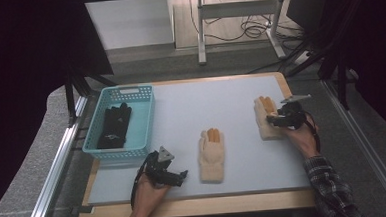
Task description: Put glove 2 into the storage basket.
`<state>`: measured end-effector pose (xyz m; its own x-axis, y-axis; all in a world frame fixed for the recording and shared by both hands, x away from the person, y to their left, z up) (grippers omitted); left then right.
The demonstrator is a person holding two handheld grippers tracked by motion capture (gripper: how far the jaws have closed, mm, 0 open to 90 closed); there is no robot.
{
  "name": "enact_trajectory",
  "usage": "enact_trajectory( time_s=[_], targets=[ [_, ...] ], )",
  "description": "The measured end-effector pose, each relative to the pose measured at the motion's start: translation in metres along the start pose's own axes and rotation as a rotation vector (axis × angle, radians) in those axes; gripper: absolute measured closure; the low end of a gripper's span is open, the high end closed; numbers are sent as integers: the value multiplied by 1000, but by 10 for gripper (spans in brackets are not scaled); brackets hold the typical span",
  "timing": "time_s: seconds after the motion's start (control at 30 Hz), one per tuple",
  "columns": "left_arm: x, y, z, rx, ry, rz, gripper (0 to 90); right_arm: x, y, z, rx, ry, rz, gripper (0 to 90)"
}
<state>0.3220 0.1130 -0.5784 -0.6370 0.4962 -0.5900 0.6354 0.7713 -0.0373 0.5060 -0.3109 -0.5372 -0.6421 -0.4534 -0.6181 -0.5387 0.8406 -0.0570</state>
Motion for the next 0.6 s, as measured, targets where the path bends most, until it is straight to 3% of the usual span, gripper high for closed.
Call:
enact_trajectory(
  time_s=[0.07, 0.17, 0.27, 0.4, 0.6],
  targets=[
    [0, 0, 0, 1, 0, 0, 13, 0, 2, 7, 4, 13, -19, 388],
    [0, 0, 0, 0, 0, 0, 13, -1, 3, 10, -33, 4, 34, 497],
    [0, 0, 0, 0, 0, 0, 13, -2, 4, 8, -29, 22, 45, 559],
    [0, 0, 0, 0, 0, 0, 13, -2, 6, 5, -26, 26, 52, 568],
    [0, 0, 0, 0, 0, 0, 13, -2, 12, -9, -43, -12, 79, 569]
  ],
)
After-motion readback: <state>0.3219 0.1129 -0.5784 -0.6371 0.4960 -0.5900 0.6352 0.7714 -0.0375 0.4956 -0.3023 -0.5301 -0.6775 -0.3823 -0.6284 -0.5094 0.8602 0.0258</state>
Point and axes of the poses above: each handheld gripper's, and its own axes: z roughly forward along the jaws, x roughly out of its underside, y roughly to its left, the point moved 4 cm from there along z, roughly forward along the jaws, and after that the axes turned 8 degrees about y, right-handed, at the moved point
